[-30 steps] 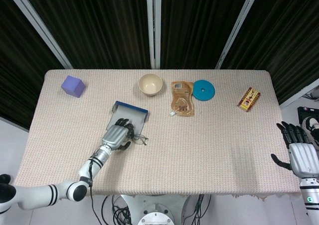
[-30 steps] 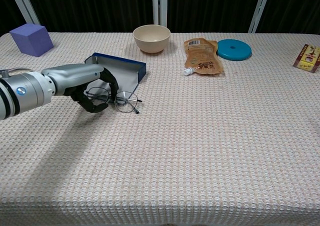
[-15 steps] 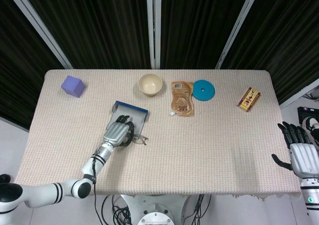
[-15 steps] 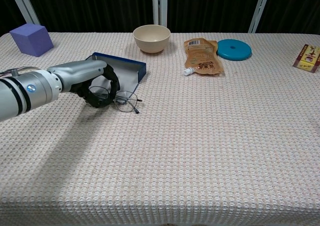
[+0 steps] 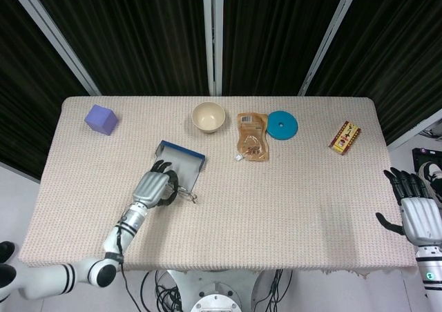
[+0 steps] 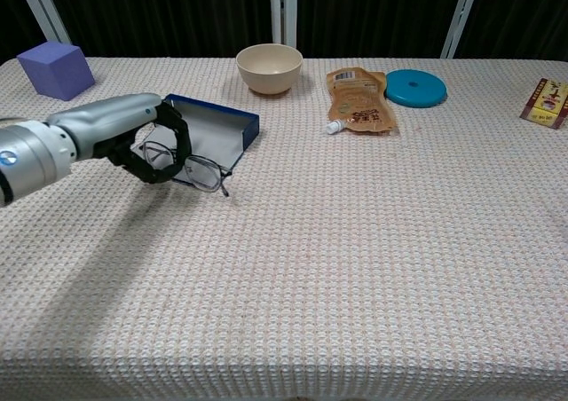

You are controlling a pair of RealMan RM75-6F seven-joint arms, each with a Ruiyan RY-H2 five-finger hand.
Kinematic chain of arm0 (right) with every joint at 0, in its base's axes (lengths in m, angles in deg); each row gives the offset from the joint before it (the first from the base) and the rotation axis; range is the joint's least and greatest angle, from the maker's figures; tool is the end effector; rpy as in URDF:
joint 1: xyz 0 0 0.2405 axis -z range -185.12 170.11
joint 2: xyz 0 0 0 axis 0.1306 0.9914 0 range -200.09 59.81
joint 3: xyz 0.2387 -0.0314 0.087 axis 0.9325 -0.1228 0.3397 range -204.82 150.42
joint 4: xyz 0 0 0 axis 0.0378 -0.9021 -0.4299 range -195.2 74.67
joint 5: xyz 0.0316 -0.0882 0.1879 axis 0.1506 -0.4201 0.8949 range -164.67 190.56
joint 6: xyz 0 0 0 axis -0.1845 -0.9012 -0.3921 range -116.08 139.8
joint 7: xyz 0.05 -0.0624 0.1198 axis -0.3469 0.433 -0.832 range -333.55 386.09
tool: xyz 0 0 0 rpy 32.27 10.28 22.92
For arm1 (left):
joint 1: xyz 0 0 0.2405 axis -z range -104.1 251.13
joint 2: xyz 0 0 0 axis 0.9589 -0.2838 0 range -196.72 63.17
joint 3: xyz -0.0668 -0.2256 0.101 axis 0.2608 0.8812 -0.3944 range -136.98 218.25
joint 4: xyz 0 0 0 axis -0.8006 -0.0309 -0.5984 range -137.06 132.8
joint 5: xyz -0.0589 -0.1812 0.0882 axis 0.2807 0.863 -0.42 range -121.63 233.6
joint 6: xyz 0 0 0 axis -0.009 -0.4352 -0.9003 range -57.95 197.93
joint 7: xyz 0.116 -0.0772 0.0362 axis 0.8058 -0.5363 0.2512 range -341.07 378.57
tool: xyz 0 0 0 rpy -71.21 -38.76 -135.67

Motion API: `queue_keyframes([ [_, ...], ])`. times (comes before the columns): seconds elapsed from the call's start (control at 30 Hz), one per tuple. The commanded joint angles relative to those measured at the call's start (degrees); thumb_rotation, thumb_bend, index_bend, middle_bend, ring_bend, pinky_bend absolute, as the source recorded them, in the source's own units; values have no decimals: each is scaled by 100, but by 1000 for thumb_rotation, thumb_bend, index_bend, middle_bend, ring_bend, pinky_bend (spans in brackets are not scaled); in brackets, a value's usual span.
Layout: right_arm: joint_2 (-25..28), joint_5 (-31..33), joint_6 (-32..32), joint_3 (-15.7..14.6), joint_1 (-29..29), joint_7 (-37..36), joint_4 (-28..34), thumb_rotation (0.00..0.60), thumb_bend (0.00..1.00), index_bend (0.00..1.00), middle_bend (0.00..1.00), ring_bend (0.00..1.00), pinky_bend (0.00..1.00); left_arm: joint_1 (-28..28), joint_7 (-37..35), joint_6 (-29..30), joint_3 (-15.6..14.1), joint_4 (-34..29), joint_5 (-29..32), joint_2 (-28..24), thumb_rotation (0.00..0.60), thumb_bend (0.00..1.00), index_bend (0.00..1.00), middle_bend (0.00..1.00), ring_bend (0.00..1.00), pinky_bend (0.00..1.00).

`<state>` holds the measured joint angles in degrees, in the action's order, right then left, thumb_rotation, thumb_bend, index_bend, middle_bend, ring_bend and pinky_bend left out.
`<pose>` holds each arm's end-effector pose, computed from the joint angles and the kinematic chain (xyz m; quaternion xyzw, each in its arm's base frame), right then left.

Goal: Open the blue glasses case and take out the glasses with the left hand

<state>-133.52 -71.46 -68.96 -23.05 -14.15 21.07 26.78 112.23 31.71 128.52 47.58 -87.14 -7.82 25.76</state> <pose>-0.3304 -0.1974 0.1691 0.5975 -0.3958 0.3764 0.5870 -0.1624 0.3136 -0.0379 -0.7060 -0.4541 -0.3861 0.3825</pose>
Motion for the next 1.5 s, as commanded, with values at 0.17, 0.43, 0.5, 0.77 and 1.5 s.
queue_keyframes([
  [0.17,-1,-37,31,-2,-40,33,24,600,152,15,47,0,0,-668,-7,630,-492,-809,-344,-637,600,498,710,327,80,3],
  [0.43,-2,-59,39,-9,-60,52,48,600,153,15,47,0,0,-879,104,453,-771,-1190,-270,-753,600,468,615,293,68,4],
  [0.5,1,-73,29,-9,-63,52,54,600,153,15,47,0,0,-828,94,270,-757,-1255,-210,-763,600,364,397,212,23,1],
  [0.77,47,-70,-15,2,-49,38,84,600,152,15,47,0,0,-852,-81,518,-497,-1373,-548,-843,600,104,52,51,0,0],
  [1.5,298,-356,-169,-15,-65,-781,-49,600,153,10,49,0,0,-2671,-499,3135,-394,-474,-1106,-2404,600,93,242,162,0,0],
])
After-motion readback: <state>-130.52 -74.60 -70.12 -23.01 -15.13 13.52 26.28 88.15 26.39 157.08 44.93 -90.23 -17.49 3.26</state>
